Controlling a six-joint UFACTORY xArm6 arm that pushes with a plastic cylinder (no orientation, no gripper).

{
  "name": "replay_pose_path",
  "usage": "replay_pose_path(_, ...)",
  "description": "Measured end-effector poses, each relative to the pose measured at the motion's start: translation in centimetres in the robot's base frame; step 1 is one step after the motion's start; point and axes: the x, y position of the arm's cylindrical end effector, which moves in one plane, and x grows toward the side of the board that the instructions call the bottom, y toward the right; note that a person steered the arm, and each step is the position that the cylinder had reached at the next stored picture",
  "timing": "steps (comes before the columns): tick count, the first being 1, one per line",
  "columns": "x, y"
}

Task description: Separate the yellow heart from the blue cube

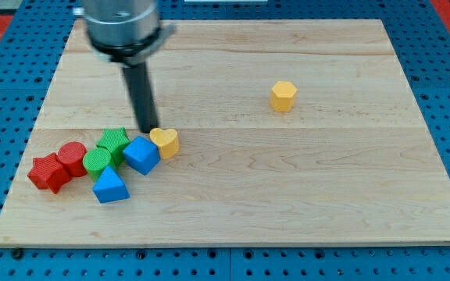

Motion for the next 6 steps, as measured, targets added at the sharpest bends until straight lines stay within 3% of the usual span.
replay_pose_path(5, 1.8, 2.1)
replay_pose_path(6, -0.8, 10.6)
